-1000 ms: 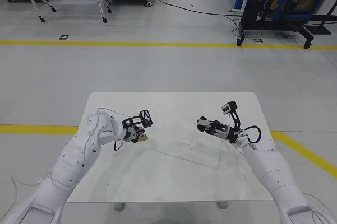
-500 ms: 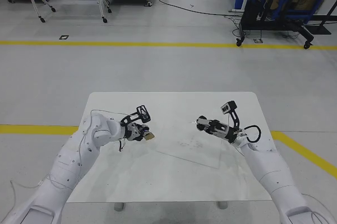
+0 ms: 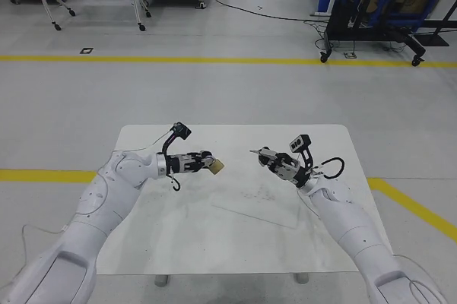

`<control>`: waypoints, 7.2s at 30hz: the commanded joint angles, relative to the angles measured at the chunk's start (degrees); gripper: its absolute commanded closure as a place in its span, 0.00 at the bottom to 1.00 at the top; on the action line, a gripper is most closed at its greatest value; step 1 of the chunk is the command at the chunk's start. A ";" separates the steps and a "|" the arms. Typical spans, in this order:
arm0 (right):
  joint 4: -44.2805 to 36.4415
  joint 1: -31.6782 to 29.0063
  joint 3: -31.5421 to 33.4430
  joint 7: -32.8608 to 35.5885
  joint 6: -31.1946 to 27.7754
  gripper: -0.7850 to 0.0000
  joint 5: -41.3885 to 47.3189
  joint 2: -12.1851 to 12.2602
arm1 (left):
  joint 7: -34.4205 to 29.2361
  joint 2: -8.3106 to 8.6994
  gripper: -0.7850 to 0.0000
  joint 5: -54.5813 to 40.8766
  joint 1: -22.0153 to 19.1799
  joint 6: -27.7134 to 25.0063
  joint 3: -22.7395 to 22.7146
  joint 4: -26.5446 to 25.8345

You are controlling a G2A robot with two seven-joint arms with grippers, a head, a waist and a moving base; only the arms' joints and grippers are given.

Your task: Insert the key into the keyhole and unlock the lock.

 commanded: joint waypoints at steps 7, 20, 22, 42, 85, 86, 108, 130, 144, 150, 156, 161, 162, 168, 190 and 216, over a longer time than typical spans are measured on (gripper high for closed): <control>0.00 0.00 0.00 0.00 0.00 1.00 0.00 0.00 | 0.54 -0.04 1.00 -0.54 0.61 0.69 -0.03 -0.45; 3.19 0.21 -4.10 -6.54 -6.51 1.00 5.76 -3.74 | -26.33 -4.59 1.00 -52.81 -0.62 10.81 0.23 10.73; 4.17 0.79 -4.91 -7.25 -8.56 1.00 5.76 -4.44 | -27.81 -5.41 1.00 -54.93 -1.27 12.28 0.90 11.88; 8.38 5.22 -9.36 -6.67 -12.99 1.00 2.62 -8.57 | -31.85 -9.10 1.00 -55.63 -4.67 16.33 4.39 19.27; -7.69 -8.82 1.53 -31.67 -21.67 1.00 -31.81 -4.03 | -20.18 -11.06 1.00 -55.56 -4.97 40.27 2.61 18.88; -7.69 -8.82 1.53 -31.67 -21.67 1.00 -31.81 -4.03 | -20.18 -11.06 1.00 -55.56 -4.97 40.27 2.61 18.88; -39.67 -20.86 7.66 -61.29 -17.27 1.00 -124.05 -0.40 | -17.43 -11.01 1.00 -50.87 -3.73 55.02 3.55 14.57; -45.80 -23.65 7.21 -62.63 -7.26 1.00 -139.07 0.25 | -13.11 -11.03 1.00 -50.21 -3.20 59.26 2.84 14.01; -45.02 -20.70 4.72 -93.42 -1.50 1.00 -187.00 4.95 | -19.04 -11.35 1.00 -52.63 -2.28 70.20 2.35 12.27; -45.24 -21.55 4.55 -96.09 -0.04 1.00 -192.24 5.96 | -18.27 -11.61 1.00 -51.90 -2.51 69.68 2.39 12.79; -45.23 -21.07 3.34 -92.42 -1.04 1.00 -192.56 6.05 | -18.67 -12.03 1.00 -50.98 -2.50 69.58 2.99 12.88; -45.05 -20.80 3.06 -91.13 -0.89 1.00 -191.63 6.16 | -18.57 -12.28 1.00 -50.52 -2.58 69.17 3.08 13.34; -45.16 -20.88 3.17 -91.14 -0.73 1.00 -191.63 6.24 | -18.58 -12.31 1.00 -50.51 -2.59 69.19 3.06 13.46; -45.78 -21.75 4.14 -92.20 0.30 1.00 -191.69 6.85 | -18.48 -12.60 1.00 -50.25 -2.65 69.17 3.04 13.88; -45.76 -19.83 1.95 -86.97 -3.00 1.00 -192.65 7.61 | -18.85 -12.98 1.00 -48.34 -2.62 68.34 2.57 14.11; -49.16 -25.03 9.73 -110.28 2.72 1.00 -190.32 11.33 | -27.54 -11.72 1.00 -45.02 -1.83 57.67 0.42 11.09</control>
